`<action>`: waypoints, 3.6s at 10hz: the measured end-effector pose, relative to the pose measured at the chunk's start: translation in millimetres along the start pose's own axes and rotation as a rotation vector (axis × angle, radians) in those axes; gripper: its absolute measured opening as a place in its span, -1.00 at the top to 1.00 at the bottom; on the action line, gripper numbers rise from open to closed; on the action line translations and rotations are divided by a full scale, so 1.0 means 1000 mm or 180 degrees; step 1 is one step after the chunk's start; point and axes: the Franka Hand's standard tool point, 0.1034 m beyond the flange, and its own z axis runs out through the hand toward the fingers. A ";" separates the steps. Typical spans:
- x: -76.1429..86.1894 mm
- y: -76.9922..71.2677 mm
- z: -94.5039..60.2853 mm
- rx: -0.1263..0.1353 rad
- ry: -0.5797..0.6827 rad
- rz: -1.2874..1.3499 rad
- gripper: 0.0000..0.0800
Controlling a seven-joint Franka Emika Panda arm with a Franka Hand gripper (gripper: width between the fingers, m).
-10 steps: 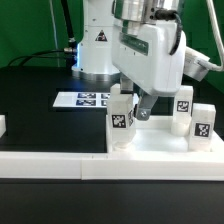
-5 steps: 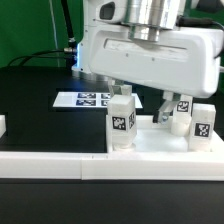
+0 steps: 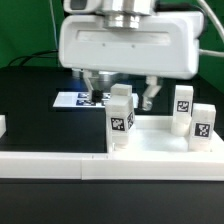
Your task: Assemble square table
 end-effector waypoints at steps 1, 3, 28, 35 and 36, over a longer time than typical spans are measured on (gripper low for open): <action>0.005 0.006 -0.006 0.0127 -0.0024 -0.0073 -0.62; 0.005 0.003 -0.013 0.0300 -0.0054 -0.0176 -0.62; -0.003 -0.010 0.026 -0.0250 -0.0886 0.1134 0.28; -0.009 -0.020 0.028 -0.0446 -0.0574 0.3675 0.28; -0.012 -0.027 0.029 -0.0454 -0.0537 0.4147 0.28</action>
Offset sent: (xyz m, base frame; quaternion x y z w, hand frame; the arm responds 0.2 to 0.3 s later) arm 0.0000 0.0000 0.0000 0.0000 0.0000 0.0000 1.0000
